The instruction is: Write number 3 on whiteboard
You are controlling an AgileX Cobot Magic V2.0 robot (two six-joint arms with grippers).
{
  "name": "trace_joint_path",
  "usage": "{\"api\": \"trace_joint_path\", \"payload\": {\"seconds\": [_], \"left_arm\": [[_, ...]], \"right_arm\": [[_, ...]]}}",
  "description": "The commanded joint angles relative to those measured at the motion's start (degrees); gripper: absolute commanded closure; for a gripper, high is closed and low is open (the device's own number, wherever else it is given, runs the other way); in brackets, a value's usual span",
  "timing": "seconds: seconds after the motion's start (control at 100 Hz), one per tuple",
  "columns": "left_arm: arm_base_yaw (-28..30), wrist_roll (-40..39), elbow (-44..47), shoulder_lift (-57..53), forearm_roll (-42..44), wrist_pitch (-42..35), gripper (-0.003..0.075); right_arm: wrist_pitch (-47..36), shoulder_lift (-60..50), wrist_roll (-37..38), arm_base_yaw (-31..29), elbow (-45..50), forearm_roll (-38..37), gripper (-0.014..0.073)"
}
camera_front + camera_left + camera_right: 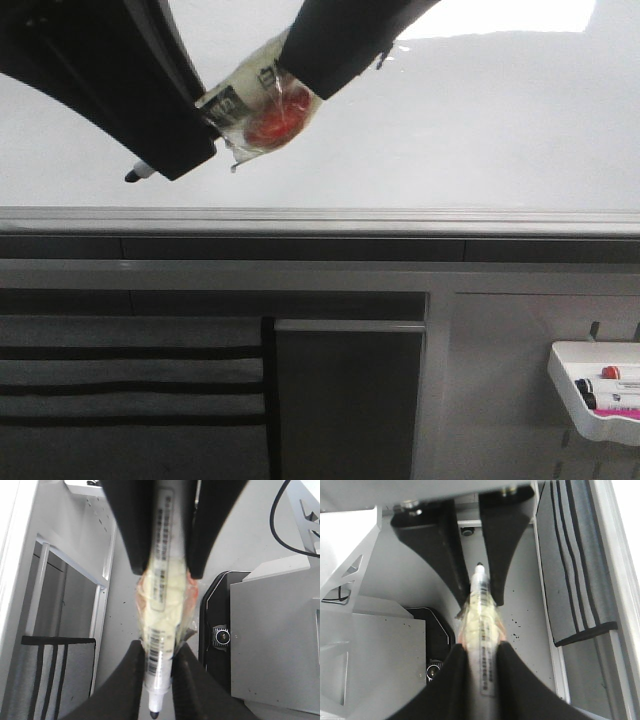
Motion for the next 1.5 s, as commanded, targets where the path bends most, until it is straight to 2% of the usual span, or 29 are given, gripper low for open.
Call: {"api": "trace_joint_path", "payload": {"seconds": [0.0, 0.05, 0.1, 0.25, 0.32, 0.55, 0.68, 0.83, 0.91, 1.07, 1.24, 1.41, 1.49], "left_arm": [[-0.4, -0.1, -2.1, -2.0, -2.1, -2.1, 0.0735], [-0.4, -0.1, -2.1, -2.0, -2.1, -2.4, 0.0701], [-0.3, -0.3, -2.1, -2.0, -2.1, -2.7, 0.0635], [0.1, -4.0, -2.1, -3.7, -1.9, -5.9, 0.0383], [1.1, -5.9, -2.1, -5.4, -1.9, -6.5, 0.0349], [9.4, -12.6, 0.8, -14.0, -2.1, -8.0, 0.0352], [13.8, -13.7, 7.4, -21.8, -2.4, -12.5, 0.0352], [16.9, -17.0, 15.7, -30.9, -2.7, -17.6, 0.0352], [17.6, -17.2, 19.6, -35.0, -2.8, -19.9, 0.0352], [17.8, -17.2, 23.9, -39.9, -2.8, -24.7, 0.0352], [17.8, -17.2, 24.2, -40.2, -2.8, -25.1, 0.0352], [17.8, -17.2, 24.2, -40.2, -2.8, -24.6, 0.0352], [17.8, -17.2, 24.2, -40.2, -2.8, -24.6, 0.0352]], "right_arm": [[-0.8, -1.5, -0.3, 0.0, -1.9, 2.3, 0.0574], [-0.7, -1.5, -0.3, 0.0, -2.0, 2.3, 0.0574], [-0.7, -1.6, -0.3, 0.0, -2.3, 2.3, 0.0574], [-1.3, -3.5, 0.7, 0.0, -2.3, 0.6, 0.0573], [-2.0, -5.1, 3.4, 0.0, -2.3, -1.2, 0.0573], [-2.0, -12.0, 21.3, -1.6, -1.3, -15.7, 0.0573], [-4.3, -17.2, 27.8, -7.7, 3.5, -16.6, 0.0573], [-11.6, -24.6, 35.4, -14.9, 12.3, -16.6, 0.0573], [-14.6, -27.8, 35.9, -16.9, 16.8, -16.6, 0.0573], [-18.3, -31.7, 35.9, -16.8, 22.9, -16.5, 0.0573], [-17.7, -31.9, 35.9, -16.8, 23.4, -16.5, 0.0573], [-23.7, -30.9, 35.9, -16.8, 23.4, -12.3, 0.0573], [-21.8, -28.1, 35.9, -16.8, 20.9, -12.3, 0.0573]]}}
